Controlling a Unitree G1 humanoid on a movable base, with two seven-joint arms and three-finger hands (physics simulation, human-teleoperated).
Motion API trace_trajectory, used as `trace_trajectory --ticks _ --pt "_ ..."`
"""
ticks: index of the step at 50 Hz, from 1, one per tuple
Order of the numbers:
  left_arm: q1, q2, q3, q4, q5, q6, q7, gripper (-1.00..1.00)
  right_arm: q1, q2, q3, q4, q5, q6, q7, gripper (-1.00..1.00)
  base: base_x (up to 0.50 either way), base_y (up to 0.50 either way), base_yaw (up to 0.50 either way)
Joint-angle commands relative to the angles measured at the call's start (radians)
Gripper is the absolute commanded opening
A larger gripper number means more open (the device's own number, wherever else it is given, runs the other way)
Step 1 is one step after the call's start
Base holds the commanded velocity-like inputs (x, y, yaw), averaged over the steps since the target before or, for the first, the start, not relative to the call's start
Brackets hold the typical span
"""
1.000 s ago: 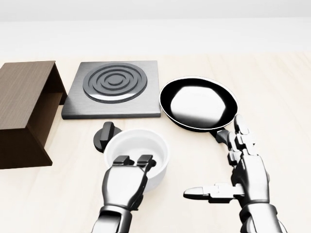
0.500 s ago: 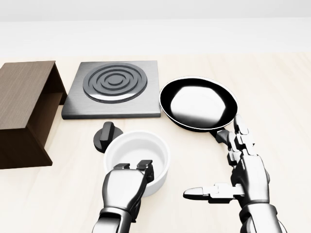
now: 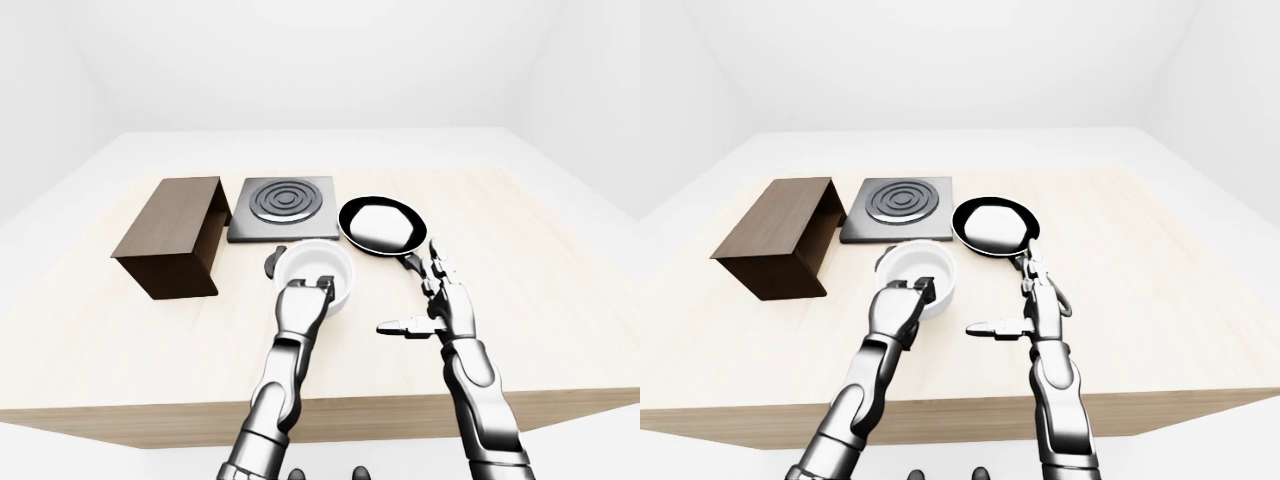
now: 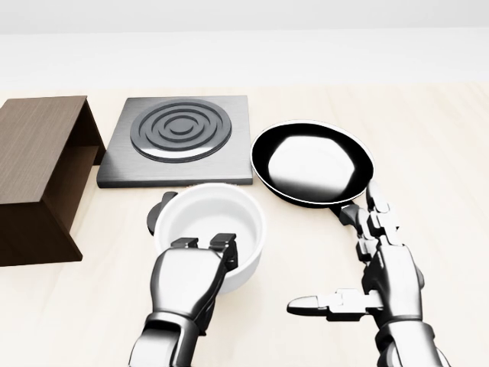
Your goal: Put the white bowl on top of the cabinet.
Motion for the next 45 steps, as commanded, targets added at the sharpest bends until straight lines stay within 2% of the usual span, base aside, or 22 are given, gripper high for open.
trace_trajectory --ticks 1,8,12,16,19,22,25,40,45 --pt "0.007 0.003 0.011 -0.181 0.085 0.0 -0.073 -1.0 -0.004 0.0 0.004 0.014 -0.003 0.0 0.001 1.0 0.0 0.0 0.0" --pt "-0.008 0.003 0.022 -0.237 0.129 0.0 -0.141 -1.0 -0.002 0.0 0.004 0.004 -0.001 0.0 0.002 1.0 0.0 0.0 0.0" --pt "-0.053 0.004 0.045 -0.293 0.175 0.0 -0.237 -1.0 0.0 0.001 0.007 0.003 -0.003 0.0 0.003 1.0 0.0 0.0 0.0" --pt "-0.137 0.013 0.098 -0.305 0.178 0.0 -0.317 -1.0 0.003 0.001 0.008 0.001 -0.004 0.0 0.006 1.0 0.0 0.0 0.0" --pt "-0.22 0.025 0.14 -0.294 0.156 0.0 -0.354 -1.0 0.005 0.001 0.009 -0.004 -0.004 0.0 0.008 1.0 0.0 0.0 0.0" --pt "-0.259 0.04 0.156 -0.288 0.154 0.0 -0.369 -1.0 0.005 0.002 0.009 -0.002 -0.004 0.0 0.009 1.0 0.0 0.0 0.0" --pt "-0.347 0.068 0.193 -0.277 0.141 0.0 -0.418 -1.0 0.007 0.002 0.009 -0.004 -0.004 0.0 0.01 1.0 0.0 0.0 0.0" --pt "-0.599 0.197 0.268 -0.142 0.055 0.0 -0.448 -1.0 0.021 0.005 0.014 -0.019 -0.007 0.0 0.016 1.0 0.0 0.0 0.0" --pt "-0.656 0.231 0.286 -0.092 0.009 0.0 -0.412 -1.0 0.022 0.005 0.016 -0.017 -0.009 0.0 0.016 1.0 0.0 0.0 0.0"
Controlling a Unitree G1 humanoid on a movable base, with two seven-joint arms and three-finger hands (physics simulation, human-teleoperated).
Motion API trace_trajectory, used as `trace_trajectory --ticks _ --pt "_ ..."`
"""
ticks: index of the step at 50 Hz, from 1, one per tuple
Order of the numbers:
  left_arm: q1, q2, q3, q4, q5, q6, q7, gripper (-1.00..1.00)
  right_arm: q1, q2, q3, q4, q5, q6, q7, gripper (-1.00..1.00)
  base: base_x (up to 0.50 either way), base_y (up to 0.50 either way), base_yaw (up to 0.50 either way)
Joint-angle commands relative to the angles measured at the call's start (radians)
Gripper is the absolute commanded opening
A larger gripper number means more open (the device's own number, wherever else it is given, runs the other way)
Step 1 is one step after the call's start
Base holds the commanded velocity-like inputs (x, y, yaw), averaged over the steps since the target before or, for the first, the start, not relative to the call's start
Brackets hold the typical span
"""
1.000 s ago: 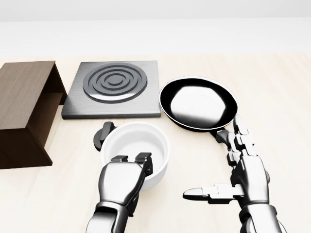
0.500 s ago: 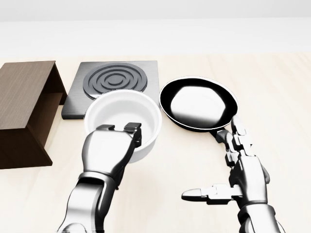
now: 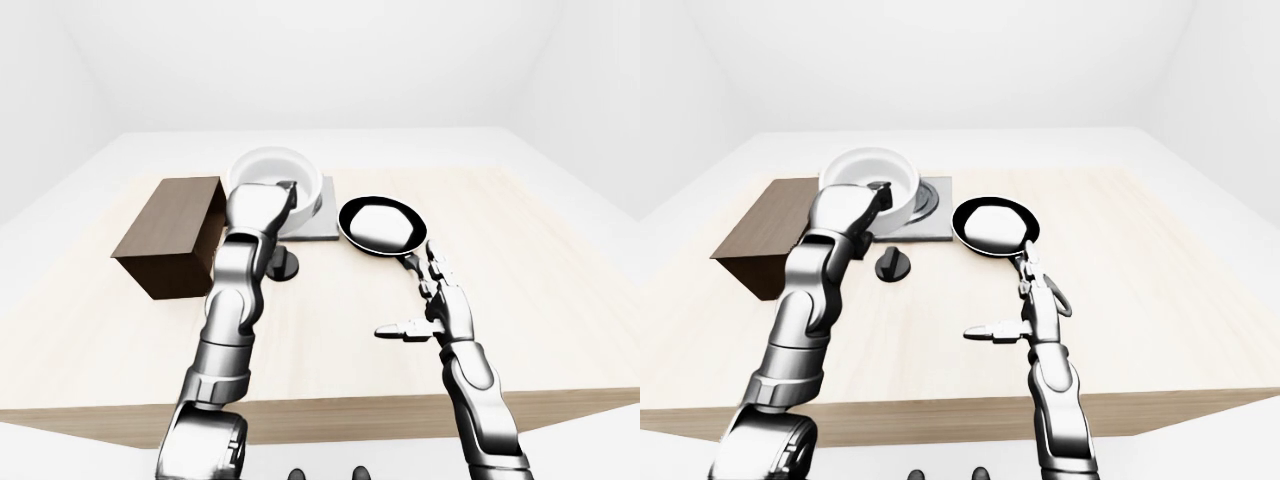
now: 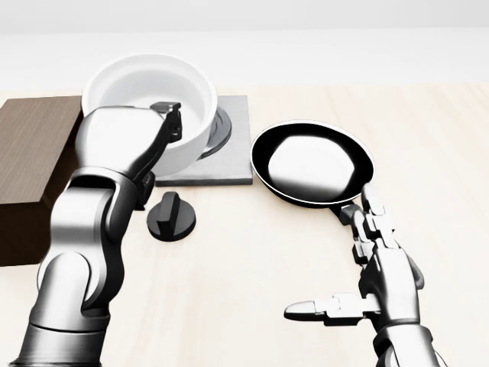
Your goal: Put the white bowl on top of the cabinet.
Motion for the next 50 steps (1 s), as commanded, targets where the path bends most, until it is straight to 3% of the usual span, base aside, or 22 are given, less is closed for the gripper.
trace_trajectory --ticks 1,18,32,42,50 --pt "-0.215 0.086 0.057 0.079 -0.063 0.0 0.054 -1.0 0.007 0.001 0.004 -0.006 -0.003 0.0 0.003 1.0 0.0 0.0 0.0" --pt "-0.349 0.225 0.1 0.297 -0.243 0.0 0.215 -1.0 0.013 0.005 0.013 -0.014 -0.011 0.0 0.001 1.0 0.0 0.0 0.0" --pt "-0.376 0.319 0.124 0.407 -0.338 0.0 0.291 -1.0 0.02 0.007 0.023 -0.012 -0.015 0.0 0.006 1.0 0.0 0.0 0.0" --pt "-0.403 0.371 0.132 0.541 -0.415 0.0 0.388 -1.0 0.023 0.006 0.019 -0.023 -0.012 0.0 0.007 1.0 0.0 0.0 0.0" --pt "-0.463 0.42 0.142 0.746 -0.511 0.0 0.513 -1.0 0.024 0.005 0.015 -0.028 -0.009 0.0 0.01 1.0 0.0 0.0 0.0"
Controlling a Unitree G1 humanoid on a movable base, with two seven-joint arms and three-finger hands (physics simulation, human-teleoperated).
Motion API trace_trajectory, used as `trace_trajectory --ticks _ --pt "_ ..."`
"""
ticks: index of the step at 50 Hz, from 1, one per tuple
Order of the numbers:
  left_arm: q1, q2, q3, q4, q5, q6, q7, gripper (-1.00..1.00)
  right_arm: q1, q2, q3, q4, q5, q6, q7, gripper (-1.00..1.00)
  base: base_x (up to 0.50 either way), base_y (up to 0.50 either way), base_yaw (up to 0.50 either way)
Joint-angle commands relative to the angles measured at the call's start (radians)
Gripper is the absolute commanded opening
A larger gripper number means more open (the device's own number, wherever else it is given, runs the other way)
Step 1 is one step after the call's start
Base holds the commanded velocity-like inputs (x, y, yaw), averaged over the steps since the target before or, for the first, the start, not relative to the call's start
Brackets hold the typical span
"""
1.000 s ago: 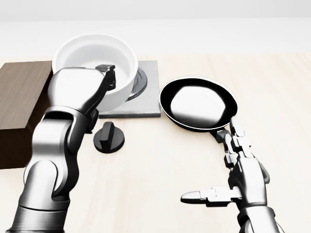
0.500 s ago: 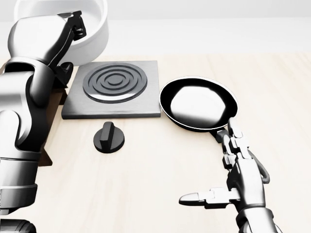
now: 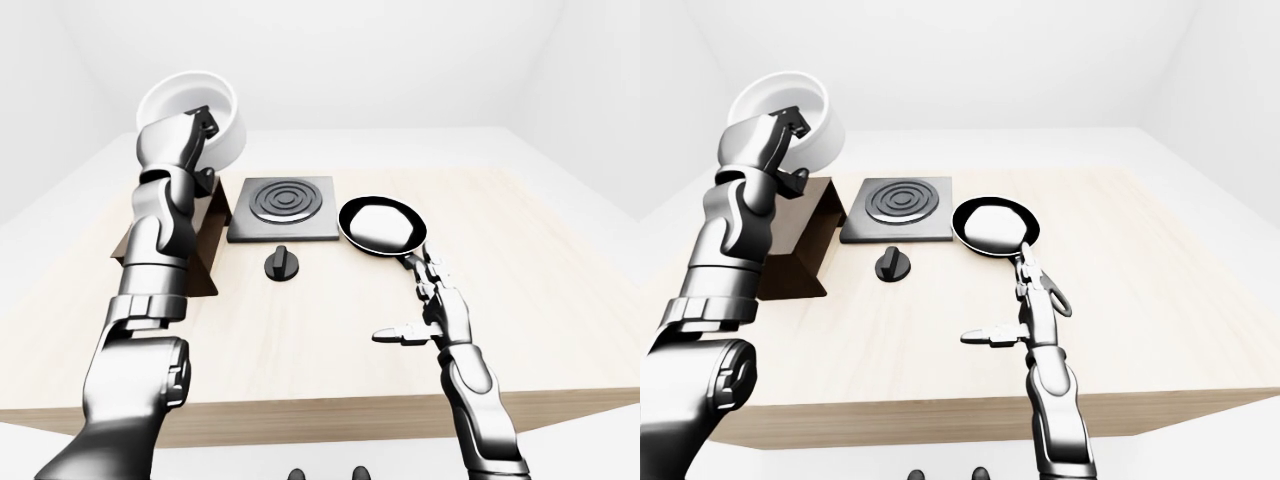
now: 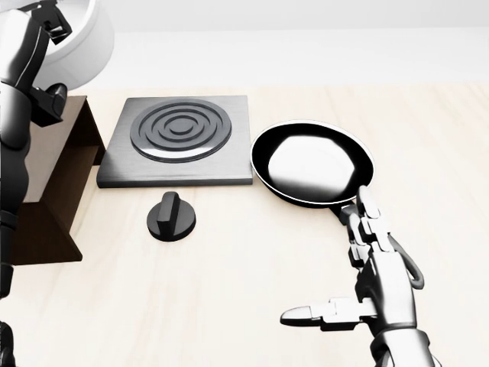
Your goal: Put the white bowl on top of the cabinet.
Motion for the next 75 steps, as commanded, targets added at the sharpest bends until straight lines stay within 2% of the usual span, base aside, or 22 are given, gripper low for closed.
trace_trajectory --ticks 1,12,28,52,75 --pt "-0.083 0.081 0.028 0.224 -0.085 0.0 0.196 -1.0 0.004 0.001 -0.001 -0.008 0.002 0.0 0.003 1.0 0.0 0.0 0.0" --pt "-0.131 0.149 0.016 0.434 -0.172 0.0 0.313 -1.0 -0.002 0.0 0.0 0.0 0.002 0.0 0.004 1.0 0.0 0.0 0.0" --pt "-0.138 0.176 0.002 0.57 -0.224 0.0 0.405 -1.0 0.001 0.0 0.0 -0.006 0.003 0.0 0.005 1.0 0.0 0.0 0.0" --pt "-0.084 0.15 -0.003 0.656 -0.281 0.0 0.488 -1.0 0.004 0.001 0.002 -0.009 -0.001 0.0 0.005 1.0 0.0 0.0 0.0" --pt "-0.079 0.13 -0.013 0.681 -0.285 0.0 0.502 -1.0 0.006 0.001 0.005 -0.004 -0.004 0.0 0.005 1.0 0.0 0.0 0.0"
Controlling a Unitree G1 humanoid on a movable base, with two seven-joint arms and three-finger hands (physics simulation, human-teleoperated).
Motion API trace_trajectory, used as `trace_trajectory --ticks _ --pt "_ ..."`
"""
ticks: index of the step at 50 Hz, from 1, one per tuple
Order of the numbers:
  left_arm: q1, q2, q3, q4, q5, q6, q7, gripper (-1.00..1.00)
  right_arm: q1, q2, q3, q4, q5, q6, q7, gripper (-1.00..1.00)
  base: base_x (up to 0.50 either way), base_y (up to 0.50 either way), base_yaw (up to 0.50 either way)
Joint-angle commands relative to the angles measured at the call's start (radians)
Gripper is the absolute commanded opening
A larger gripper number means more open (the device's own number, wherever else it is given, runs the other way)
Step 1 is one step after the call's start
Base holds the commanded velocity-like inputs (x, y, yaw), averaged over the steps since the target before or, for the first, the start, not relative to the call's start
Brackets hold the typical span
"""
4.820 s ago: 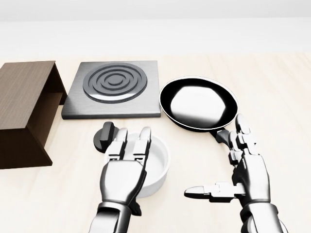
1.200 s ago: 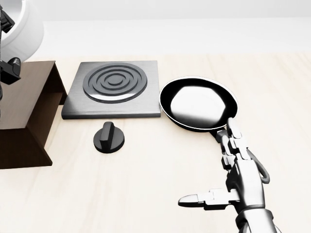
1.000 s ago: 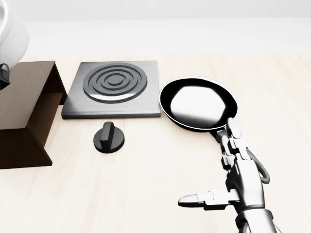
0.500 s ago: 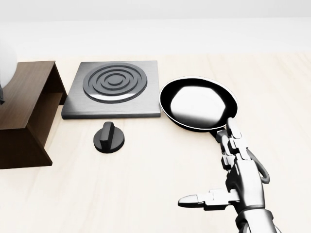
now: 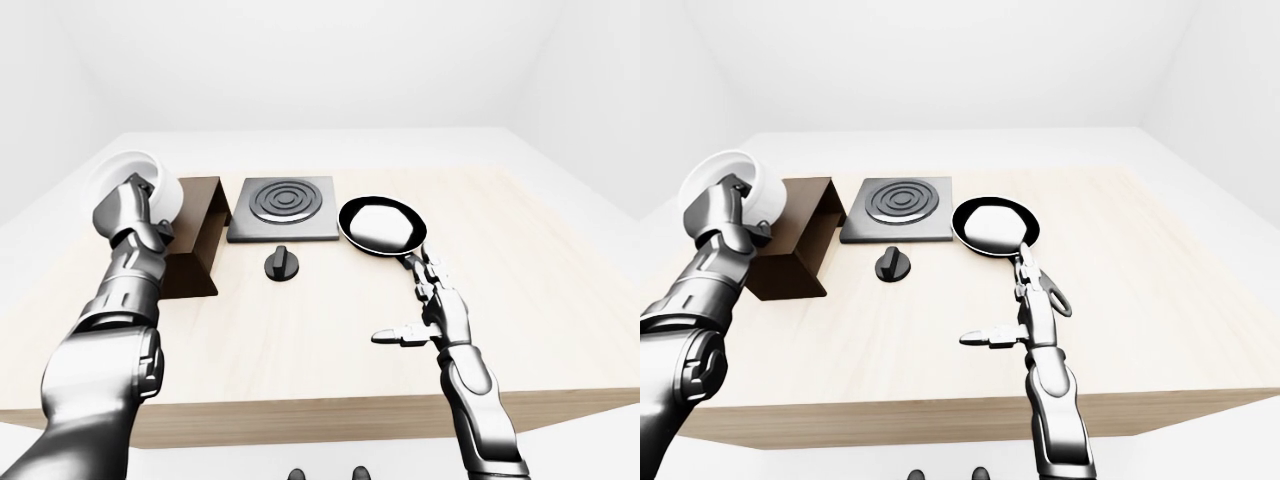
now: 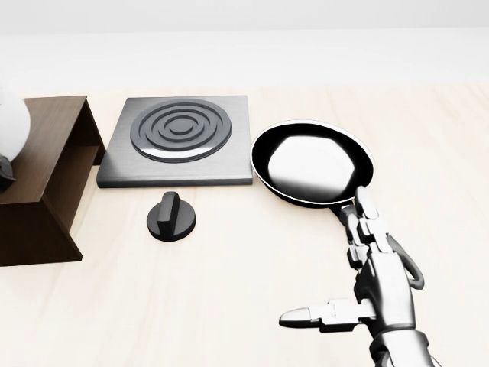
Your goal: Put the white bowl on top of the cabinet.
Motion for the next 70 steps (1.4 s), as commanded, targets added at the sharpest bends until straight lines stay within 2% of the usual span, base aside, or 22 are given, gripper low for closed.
trace_trajectory --ticks 1,44,45,46,70 --pt "-0.02 -0.004 -0.019 -0.016 0.047 0.0 0.048 -1.0 0.001 0.0 0.0 0.002 0.0 0.0 0.001 1.0 0.0 0.0 0.0" --pt "-0.005 -0.029 -0.016 0.005 0.049 0.0 0.056 -1.0 0.009 0.002 0.013 0.004 -0.012 0.0 0.005 1.0 0.0 0.0 0.0" --pt "-0.004 -0.029 -0.017 0.005 0.05 0.0 0.053 0.73 0.008 0.002 0.013 0.006 -0.013 0.0 0.005 1.0 0.0 0.0 0.0" --pt "-0.005 -0.029 -0.017 0.005 0.05 0.0 0.051 1.0 0.01 0.002 0.014 0.003 -0.012 0.0 0.006 1.0 0.0 0.0 0.0" --pt "-0.012 -0.026 -0.021 -0.007 0.057 0.0 0.043 1.0 0.014 0.002 0.017 0.0 -0.016 0.0 0.009 1.0 0.0 0.0 0.0"
